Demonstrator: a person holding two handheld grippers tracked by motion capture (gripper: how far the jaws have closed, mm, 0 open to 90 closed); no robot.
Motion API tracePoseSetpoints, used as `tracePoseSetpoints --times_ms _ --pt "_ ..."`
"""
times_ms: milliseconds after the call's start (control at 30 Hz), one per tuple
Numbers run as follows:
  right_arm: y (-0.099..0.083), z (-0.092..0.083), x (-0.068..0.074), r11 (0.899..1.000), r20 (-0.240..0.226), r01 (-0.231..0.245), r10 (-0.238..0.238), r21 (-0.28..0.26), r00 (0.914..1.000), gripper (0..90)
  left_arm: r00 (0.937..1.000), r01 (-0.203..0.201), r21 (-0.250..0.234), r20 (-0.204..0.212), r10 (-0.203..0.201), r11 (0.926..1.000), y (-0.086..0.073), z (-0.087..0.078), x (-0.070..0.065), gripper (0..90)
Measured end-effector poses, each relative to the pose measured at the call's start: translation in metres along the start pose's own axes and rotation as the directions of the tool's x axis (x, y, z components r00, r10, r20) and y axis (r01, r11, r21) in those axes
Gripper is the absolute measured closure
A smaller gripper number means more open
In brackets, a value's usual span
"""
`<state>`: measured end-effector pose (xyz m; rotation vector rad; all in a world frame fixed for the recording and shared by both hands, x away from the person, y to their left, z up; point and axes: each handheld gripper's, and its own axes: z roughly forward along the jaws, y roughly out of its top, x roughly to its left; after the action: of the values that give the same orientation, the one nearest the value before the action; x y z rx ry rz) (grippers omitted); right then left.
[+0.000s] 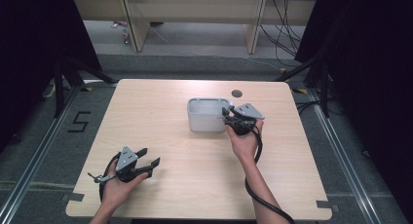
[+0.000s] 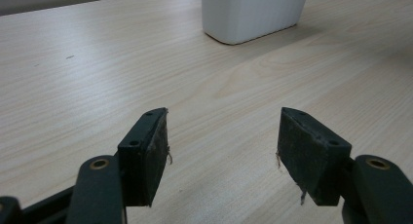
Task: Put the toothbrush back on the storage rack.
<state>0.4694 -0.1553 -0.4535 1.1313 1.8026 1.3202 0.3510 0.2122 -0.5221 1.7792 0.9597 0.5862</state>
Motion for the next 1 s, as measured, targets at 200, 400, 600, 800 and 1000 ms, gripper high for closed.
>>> tracePoseSetpoints --times_ms 200,400,600,800,1000 --pt "0.000 -0.005 -0.002 1.000 0.004 -0.026 0.026 0.008 0.9997 53.1 1.0000 0.001 0.001 0.000 -0.001 1.0000 0.000 0.000 0.000 35.3" --pt "-0.002 -0.013 -0.003 0.999 -0.024 -0.030 0.031 0.043 0.9992 48.3 1.0000 0.002 0.002 0.000 -0.002 1.0000 0.000 0.000 0.000 35.3" --pt "-0.006 -0.024 -0.005 0.996 -0.033 -0.031 0.033 0.079 0.9989 46.0 1.0000 -0.003 0.007 -0.003 0.003 1.0000 0.000 0.000 -0.001 35.3" --pt "-0.010 -0.034 -0.006 0.994 -0.054 -0.021 0.028 0.110 0.9982 45.3 1.0000 0.000 0.003 -0.002 0.000 1.0000 0.000 0.000 -0.001 35.3" --pt "-0.014 -0.045 -0.011 0.993 -0.057 -0.004 0.011 0.118 0.9983 45.3 1.0000 0.001 0.003 -0.004 -0.001 1.0000 0.000 0.000 -0.001 35.3"
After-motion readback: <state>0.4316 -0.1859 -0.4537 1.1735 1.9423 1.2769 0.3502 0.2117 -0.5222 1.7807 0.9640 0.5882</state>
